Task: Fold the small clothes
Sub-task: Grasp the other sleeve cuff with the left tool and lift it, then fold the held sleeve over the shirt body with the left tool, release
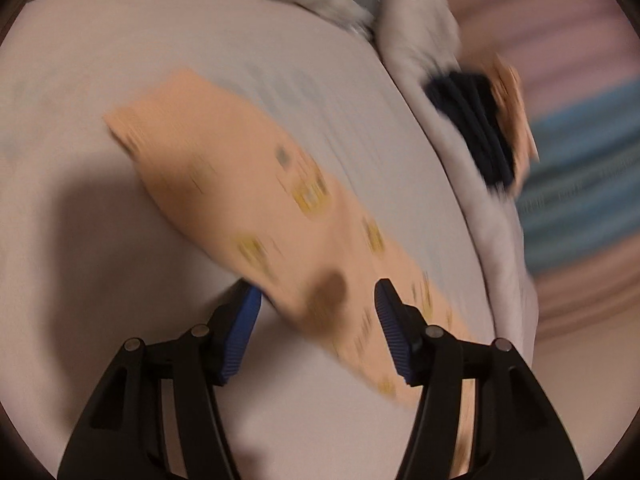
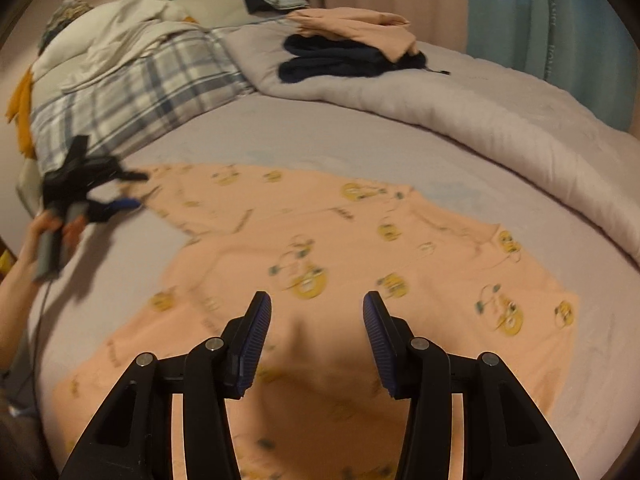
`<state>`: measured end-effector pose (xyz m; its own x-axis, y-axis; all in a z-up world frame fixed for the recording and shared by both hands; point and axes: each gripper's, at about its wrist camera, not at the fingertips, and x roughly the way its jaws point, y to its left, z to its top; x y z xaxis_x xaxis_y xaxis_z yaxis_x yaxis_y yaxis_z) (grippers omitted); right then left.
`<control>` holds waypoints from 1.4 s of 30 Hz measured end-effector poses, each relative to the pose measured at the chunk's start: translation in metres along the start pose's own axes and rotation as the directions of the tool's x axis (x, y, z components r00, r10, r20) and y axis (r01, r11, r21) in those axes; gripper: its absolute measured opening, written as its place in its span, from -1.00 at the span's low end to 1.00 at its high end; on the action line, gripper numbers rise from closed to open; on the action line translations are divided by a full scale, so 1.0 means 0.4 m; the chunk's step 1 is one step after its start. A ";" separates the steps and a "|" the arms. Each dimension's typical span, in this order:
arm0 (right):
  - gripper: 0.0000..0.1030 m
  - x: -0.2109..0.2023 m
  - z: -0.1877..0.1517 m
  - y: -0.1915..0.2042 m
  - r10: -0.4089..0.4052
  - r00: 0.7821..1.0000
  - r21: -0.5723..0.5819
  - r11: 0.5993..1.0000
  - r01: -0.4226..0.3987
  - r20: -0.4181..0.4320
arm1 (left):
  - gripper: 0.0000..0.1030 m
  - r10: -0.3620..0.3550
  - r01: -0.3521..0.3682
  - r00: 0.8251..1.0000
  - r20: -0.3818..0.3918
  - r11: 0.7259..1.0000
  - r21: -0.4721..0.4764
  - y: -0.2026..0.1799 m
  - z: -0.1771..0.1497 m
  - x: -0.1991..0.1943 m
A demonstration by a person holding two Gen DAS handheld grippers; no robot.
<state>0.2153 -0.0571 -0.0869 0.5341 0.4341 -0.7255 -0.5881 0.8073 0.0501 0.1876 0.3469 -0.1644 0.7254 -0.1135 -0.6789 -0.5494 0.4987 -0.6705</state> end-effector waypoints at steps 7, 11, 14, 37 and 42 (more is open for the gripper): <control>-0.07 -0.059 -0.021 0.022 0.029 0.999 0.040 0.999 -0.031 0.046 | 0.13 -0.029 0.056 0.991 0.132 0.977 -0.208 0.095 0.125 -0.039; -0.07 -0.077 -0.044 0.010 0.003 0.999 0.079 0.997 -0.007 0.046 | -0.67 0.034 -0.002 0.989 0.145 0.976 -0.219 0.111 0.161 -0.066; -0.07 -0.085 -0.063 0.001 -0.012 0.999 0.114 0.993 0.007 0.042 | -0.91 0.058 -0.035 0.985 0.160 0.989 -0.140 0.079 0.166 -0.088; -0.07 -0.302 -0.286 -0.116 -0.172 0.981 0.372 0.919 0.127 0.091 | -0.76 -0.136 0.140 0.987 -0.086 0.453 0.881 -0.844 -0.686 -0.034; -0.07 -0.333 -0.344 -0.150 -0.212 0.975 0.427 0.889 0.166 0.064 | 0.38 0.052 0.216 0.970 -0.238 0.273 0.937 -0.858 -0.954 0.129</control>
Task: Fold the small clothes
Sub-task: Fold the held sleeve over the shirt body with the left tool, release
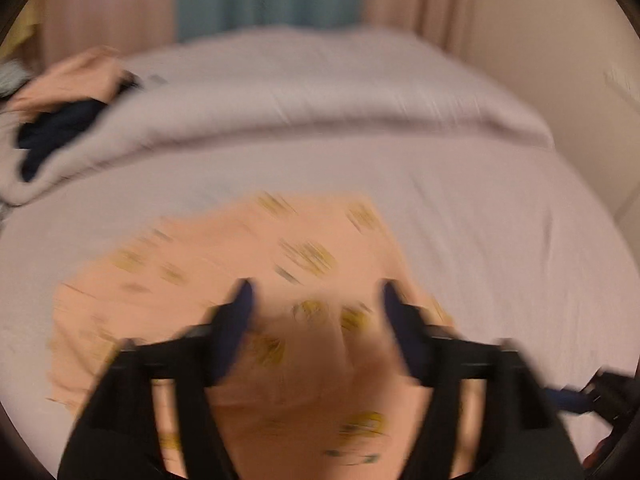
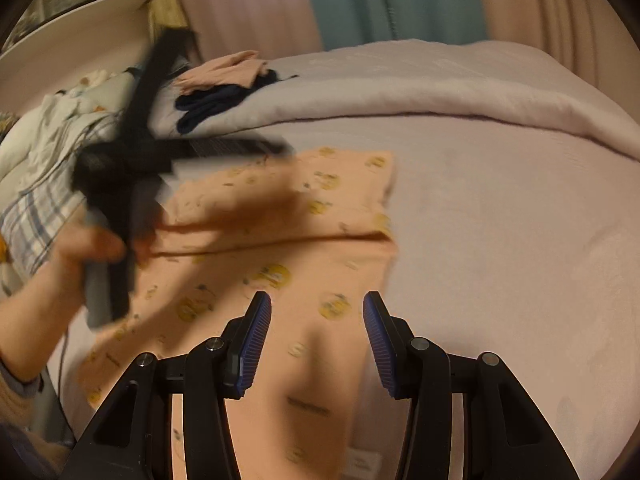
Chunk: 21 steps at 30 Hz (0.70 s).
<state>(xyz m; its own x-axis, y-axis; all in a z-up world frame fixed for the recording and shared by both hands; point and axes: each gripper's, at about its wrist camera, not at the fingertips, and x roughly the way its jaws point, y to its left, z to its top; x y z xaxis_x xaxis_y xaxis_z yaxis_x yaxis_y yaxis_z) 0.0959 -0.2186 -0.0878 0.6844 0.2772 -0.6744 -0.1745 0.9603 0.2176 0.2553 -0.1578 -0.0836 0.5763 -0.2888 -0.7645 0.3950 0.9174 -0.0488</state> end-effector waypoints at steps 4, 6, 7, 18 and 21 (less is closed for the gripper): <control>-0.06 -0.016 -0.011 -0.034 -0.012 1.000 0.041 0.999 0.012 0.002 | 0.39 -0.014 0.021 0.997 -0.080 0.995 0.095 -0.074 -0.027 0.045; -0.06 -0.016 -0.007 -0.040 -0.020 1.000 0.052 0.998 0.020 0.005 | 0.46 -0.039 0.046 0.998 -0.058 0.993 0.113 -0.057 -0.023 0.018; -0.06 -0.015 -0.005 -0.042 -0.016 1.000 0.060 0.998 0.016 0.008 | 0.50 -0.055 0.059 0.998 -0.038 0.992 0.115 -0.042 -0.025 -0.011; -0.06 0.111 0.096 -0.039 0.265 0.963 0.219 0.938 -0.268 0.045 | 0.77 0.127 -0.107 0.988 0.086 0.973 -0.202 0.385 -0.122 -0.214; -0.06 0.178 0.134 -0.023 0.339 0.940 0.262 0.905 -0.336 0.035 | 0.77 0.167 -0.148 0.985 0.038 0.940 -0.307 0.483 -0.185 -0.204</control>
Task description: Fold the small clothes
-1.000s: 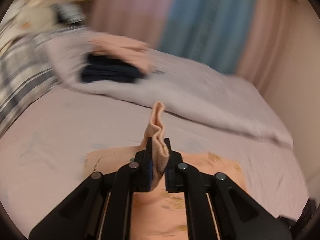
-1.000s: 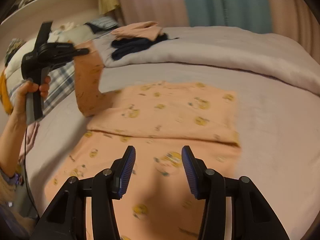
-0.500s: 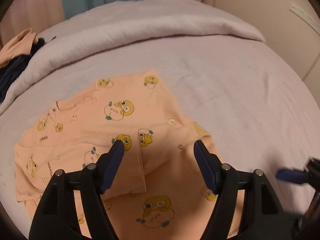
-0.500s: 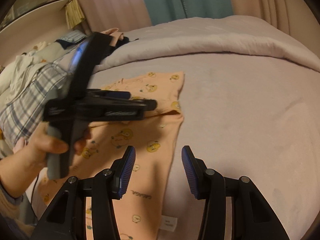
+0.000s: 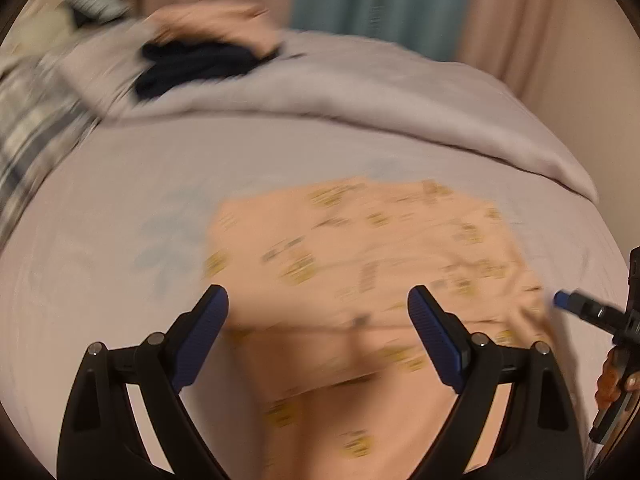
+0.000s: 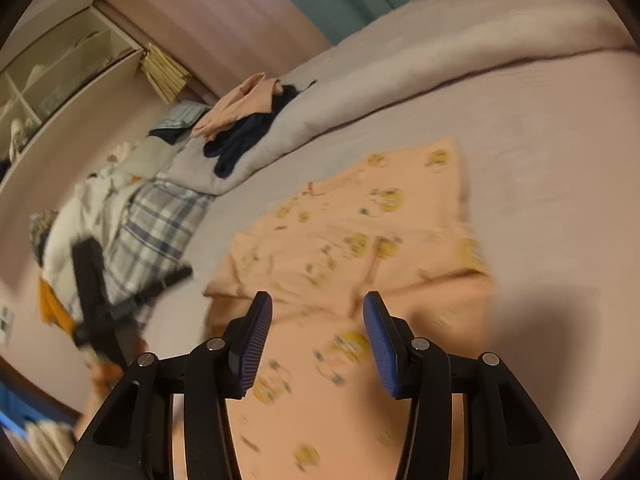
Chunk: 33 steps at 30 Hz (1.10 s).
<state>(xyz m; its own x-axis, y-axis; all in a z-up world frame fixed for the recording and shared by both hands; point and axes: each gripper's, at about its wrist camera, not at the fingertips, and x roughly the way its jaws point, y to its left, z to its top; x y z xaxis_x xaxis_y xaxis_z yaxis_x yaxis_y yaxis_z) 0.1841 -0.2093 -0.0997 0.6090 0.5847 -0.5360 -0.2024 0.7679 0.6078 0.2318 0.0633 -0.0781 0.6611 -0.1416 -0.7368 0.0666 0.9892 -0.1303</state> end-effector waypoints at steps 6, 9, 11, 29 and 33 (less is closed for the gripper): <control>-0.06 0.143 0.035 0.002 -0.108 0.989 -0.006 0.994 0.108 -0.102 | 0.77 0.033 -0.040 0.998 -0.060 0.993 -0.115 0.109 -0.084 0.032; -0.07 0.194 0.027 0.005 -0.161 0.975 -0.029 0.987 0.159 -0.155 | 0.77 0.026 -0.036 0.997 -0.071 0.990 -0.134 0.128 -0.100 0.043; -0.28 0.211 0.018 0.007 -0.180 0.970 -0.036 0.984 0.176 -0.165 | 0.77 0.011 -0.021 0.997 -0.073 0.990 -0.141 0.140 -0.116 0.036; -0.78 0.119 0.091 -0.036 -0.459 0.880 -0.133 0.886 0.443 -0.122 | 0.77 0.006 -0.014 0.998 -0.065 0.992 -0.124 0.119 -0.100 0.051; -0.46 0.114 0.093 -0.052 -0.509 0.853 -0.138 0.858 0.494 -0.115 | 0.77 0.004 -0.008 0.999 -0.036 0.993 -0.122 0.107 -0.068 0.041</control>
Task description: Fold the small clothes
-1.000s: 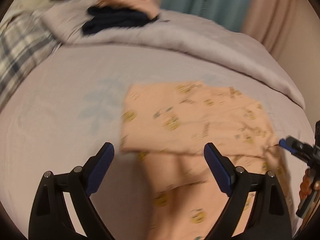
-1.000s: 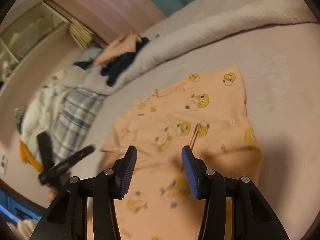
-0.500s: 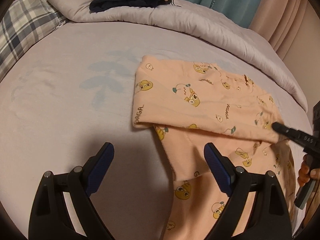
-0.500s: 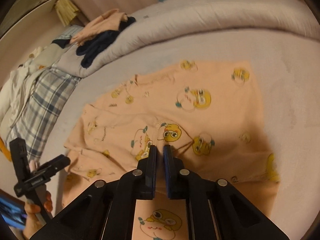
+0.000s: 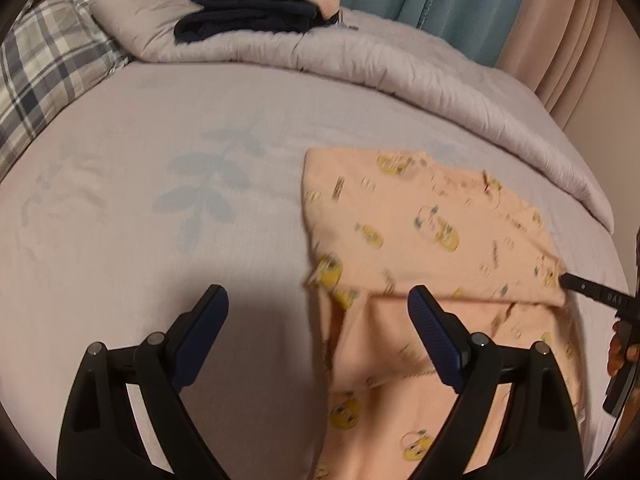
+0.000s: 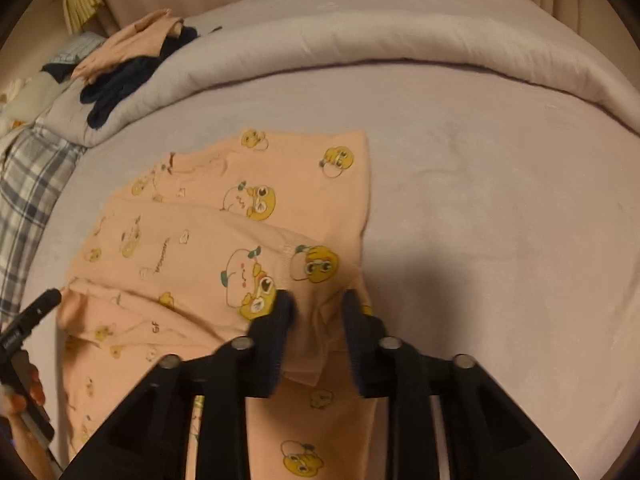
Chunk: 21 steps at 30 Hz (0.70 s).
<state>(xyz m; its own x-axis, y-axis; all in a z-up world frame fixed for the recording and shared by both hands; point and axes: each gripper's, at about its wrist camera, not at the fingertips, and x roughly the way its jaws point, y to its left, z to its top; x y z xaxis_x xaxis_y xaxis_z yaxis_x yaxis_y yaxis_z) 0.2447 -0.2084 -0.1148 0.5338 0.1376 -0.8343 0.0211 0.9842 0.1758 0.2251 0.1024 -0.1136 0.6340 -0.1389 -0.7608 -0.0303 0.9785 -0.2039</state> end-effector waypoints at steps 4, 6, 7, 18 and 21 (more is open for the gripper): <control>-0.45 -0.072 0.004 -0.006 -0.038 0.989 -0.023 0.999 0.041 0.140 | 0.77 -0.037 0.036 0.998 0.052 0.999 0.033 -0.041 0.045 -0.017; -0.45 -0.082 0.009 0.006 -0.010 0.985 -0.042 0.999 0.018 0.174 | 0.75 -0.061 0.057 0.996 0.061 0.997 0.059 -0.069 0.061 -0.012; -0.45 -0.074 0.013 0.023 0.028 0.985 -0.055 0.998 -0.019 0.168 | 0.74 -0.075 0.071 0.996 0.056 0.995 0.070 -0.083 0.067 -0.003; -0.51 0.081 -0.013 0.041 -0.143 0.989 -0.185 0.972 0.147 0.038 | 0.44 0.054 -0.030 0.992 -0.112 0.979 0.200 -0.118 0.008 0.130; -0.51 0.055 -0.002 0.006 -0.277 0.958 -0.146 0.947 0.285 0.073 | 0.47 0.069 -0.046 0.990 -0.120 0.982 0.185 -0.080 -0.004 0.120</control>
<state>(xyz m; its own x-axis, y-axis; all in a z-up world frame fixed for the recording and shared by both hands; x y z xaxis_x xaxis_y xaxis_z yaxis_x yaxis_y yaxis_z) 0.2561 -0.2028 -0.1332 0.5677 -0.1487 -0.8097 0.0487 0.9879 -0.1473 0.2552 0.0640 -0.1446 0.5330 -0.0883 -0.8415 0.0840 0.9951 -0.0512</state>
